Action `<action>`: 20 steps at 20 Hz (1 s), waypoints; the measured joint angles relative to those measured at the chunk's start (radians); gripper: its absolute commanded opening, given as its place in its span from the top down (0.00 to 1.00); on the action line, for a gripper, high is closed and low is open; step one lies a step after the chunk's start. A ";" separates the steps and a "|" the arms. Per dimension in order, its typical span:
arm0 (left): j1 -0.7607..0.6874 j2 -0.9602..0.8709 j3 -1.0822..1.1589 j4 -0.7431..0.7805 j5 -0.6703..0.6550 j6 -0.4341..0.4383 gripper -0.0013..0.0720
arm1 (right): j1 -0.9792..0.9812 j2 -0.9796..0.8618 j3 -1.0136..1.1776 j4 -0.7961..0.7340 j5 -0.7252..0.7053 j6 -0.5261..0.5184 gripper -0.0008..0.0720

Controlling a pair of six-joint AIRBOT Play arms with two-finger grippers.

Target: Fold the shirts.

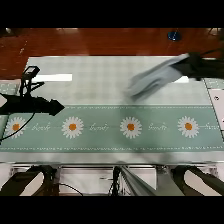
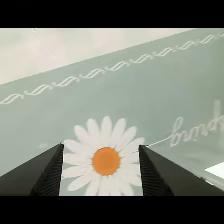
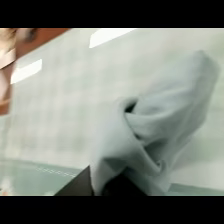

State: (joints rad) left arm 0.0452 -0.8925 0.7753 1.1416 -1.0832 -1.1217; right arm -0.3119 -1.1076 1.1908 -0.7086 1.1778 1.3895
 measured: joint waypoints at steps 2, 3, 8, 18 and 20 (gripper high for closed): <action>0.000 0.000 0.000 0.035 0.000 0.000 0.22 | -0.165 0.076 0.048 -0.155 0.143 0.061 0.97; 0.000 0.000 0.000 0.049 0.000 0.000 0.22 | -0.240 0.103 0.062 -0.224 0.214 0.079 0.96; 0.000 0.000 0.000 0.079 0.000 0.000 0.22 | -0.548 0.161 0.073 -0.601 0.505 0.083 0.97; 0.081 0.000 0.000 0.116 0.000 -0.001 0.23 | -0.823 0.176 -0.244 -1.063 0.650 0.074 0.96; 0.099 0.000 0.000 0.116 0.000 -0.002 0.23 | -0.874 0.176 -0.337 -1.154 0.619 0.083 0.96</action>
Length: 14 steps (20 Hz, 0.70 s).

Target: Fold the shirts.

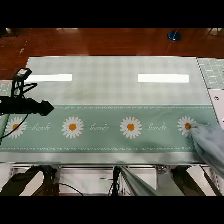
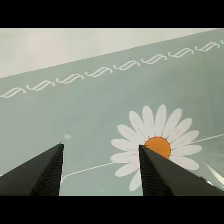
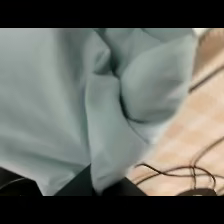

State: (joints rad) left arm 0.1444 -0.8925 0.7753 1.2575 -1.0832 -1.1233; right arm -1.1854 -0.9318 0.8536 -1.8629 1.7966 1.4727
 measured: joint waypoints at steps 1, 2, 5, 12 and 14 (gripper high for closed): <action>0.006 0.000 0.000 0.000 0.000 0.000 0.23 | -0.027 0.000 -0.046 -0.037 -0.027 0.005 0.96; 0.010 0.000 0.000 0.000 0.000 0.000 0.23 | -0.054 0.000 -0.084 -0.071 -0.058 0.010 0.96; 0.018 0.000 0.000 0.000 0.009 0.000 0.23 | -0.146 0.000 -0.180 -0.147 -0.172 0.017 0.31; 0.023 0.000 0.000 0.000 0.055 0.000 0.23 | -0.280 0.000 -0.247 -0.301 -0.423 0.021 0.27; 0.023 -0.002 0.000 0.000 0.068 0.000 0.23 | -0.277 0.000 -0.229 -0.299 -0.501 0.107 0.46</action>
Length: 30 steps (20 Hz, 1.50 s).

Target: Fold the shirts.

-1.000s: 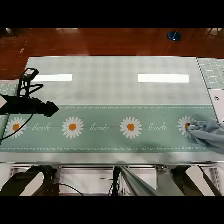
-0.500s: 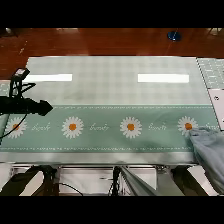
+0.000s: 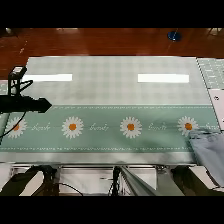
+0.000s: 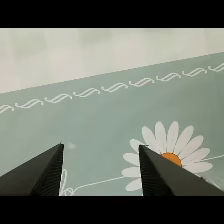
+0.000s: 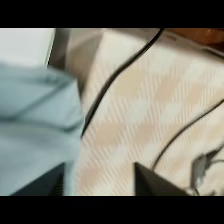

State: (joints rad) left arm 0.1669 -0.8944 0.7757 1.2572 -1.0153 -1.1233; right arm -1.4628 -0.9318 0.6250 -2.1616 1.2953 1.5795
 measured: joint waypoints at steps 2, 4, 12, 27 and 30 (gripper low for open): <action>0.000 -0.002 0.001 -0.012 0.032 0.000 0.23 | 0.045 0.000 0.064 0.137 -0.118 0.061 0.46; 0.000 -0.002 0.010 -0.047 0.079 0.000 0.23 | 0.140 0.000 0.162 0.411 -0.316 0.083 0.48; -0.107 -0.045 0.139 -0.197 0.359 0.026 0.36 | 1.015 -0.101 0.575 1.258 -0.805 -0.510 0.48; -0.237 -0.389 0.322 0.086 0.085 -0.272 0.14 | 1.400 -0.377 0.608 0.721 -0.153 -0.220 0.39; -0.237 -0.392 0.323 0.090 0.117 -0.277 0.14 | 1.402 -0.380 0.606 0.726 -0.193 -0.245 0.39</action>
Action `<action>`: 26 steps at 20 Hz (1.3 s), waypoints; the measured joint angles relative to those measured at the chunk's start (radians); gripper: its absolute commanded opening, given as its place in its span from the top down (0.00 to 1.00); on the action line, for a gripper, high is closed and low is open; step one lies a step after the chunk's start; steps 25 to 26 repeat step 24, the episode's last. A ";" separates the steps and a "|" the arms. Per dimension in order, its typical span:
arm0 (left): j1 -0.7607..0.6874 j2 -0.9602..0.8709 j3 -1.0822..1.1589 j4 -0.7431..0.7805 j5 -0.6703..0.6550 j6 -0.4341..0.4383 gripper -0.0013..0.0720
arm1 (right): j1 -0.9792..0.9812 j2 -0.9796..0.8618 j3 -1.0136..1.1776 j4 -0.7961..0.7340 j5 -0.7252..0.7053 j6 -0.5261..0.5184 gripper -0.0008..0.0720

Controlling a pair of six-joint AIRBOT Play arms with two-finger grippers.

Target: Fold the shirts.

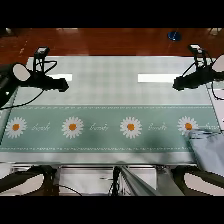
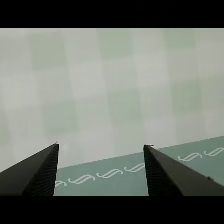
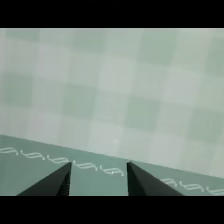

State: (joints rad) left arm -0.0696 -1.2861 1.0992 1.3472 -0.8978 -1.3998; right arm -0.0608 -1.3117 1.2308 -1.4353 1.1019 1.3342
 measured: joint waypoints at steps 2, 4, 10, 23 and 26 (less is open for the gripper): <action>0.000 -0.002 0.001 0.002 0.010 -0.002 0.14 | 0.001 -0.001 -0.001 0.000 -0.020 -0.008 0.39; 0.000 -0.002 0.001 0.003 0.020 -0.003 0.14 | 0.001 -0.001 -0.001 0.000 -0.039 -0.014 0.39; 0.000 -0.003 0.001 0.003 0.026 -0.003 0.14 | 0.001 -0.001 -0.001 0.001 -0.062 -0.018 0.39; 0.000 -0.004 0.001 0.004 0.027 -0.004 0.14 | 0.001 -0.001 -0.001 0.001 -0.068 -0.020 0.39; 0.000 -0.004 0.001 0.004 0.027 -0.004 0.14 | 0.001 -0.001 -0.001 0.001 -0.068 -0.020 0.39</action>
